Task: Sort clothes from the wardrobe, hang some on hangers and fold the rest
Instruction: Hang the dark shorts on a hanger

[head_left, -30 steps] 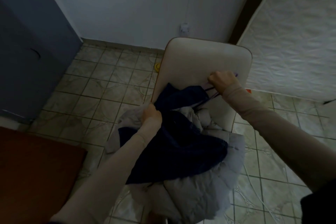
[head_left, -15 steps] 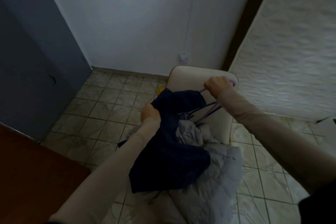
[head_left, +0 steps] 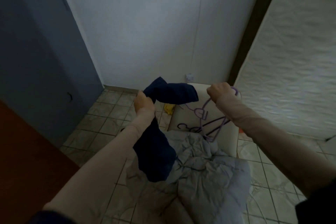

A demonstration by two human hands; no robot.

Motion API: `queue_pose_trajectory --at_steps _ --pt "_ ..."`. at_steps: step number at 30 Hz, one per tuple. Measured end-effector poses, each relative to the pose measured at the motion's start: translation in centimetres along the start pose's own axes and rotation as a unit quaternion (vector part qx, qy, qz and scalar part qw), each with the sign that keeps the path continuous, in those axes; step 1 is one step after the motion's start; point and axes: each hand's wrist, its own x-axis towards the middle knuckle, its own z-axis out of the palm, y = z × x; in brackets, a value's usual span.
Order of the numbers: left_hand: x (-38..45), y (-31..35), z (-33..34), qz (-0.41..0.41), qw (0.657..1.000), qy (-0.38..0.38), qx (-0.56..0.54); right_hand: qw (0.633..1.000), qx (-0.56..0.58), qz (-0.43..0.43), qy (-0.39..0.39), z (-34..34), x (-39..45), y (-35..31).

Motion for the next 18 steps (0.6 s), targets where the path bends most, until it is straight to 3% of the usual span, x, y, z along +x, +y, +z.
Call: queue_pose_trajectory --at_steps 8,12,14,16,18 --pt "0.1 3.8 -2.6 0.026 0.999 0.028 -0.029 0.993 0.066 0.071 -0.063 -1.8 -1.7 1.2" --pt "0.3 6.2 -3.9 0.047 0.997 0.038 -0.057 0.974 0.182 0.127 -0.049 -2.7 -2.9 2.7" --pt "0.6 7.6 -4.5 0.060 0.994 0.036 -0.081 0.946 0.270 0.144 -0.106 -3.5 -3.3 3.0" --pt "0.8 8.9 -5.2 0.077 0.991 0.031 -0.106 0.880 0.417 0.162 -0.162 -4.0 -3.2 2.9" --pt "1.1 10.3 -5.9 0.101 0.987 0.018 -0.127 0.820 0.526 0.162 -0.158 -4.2 -2.8 2.4"
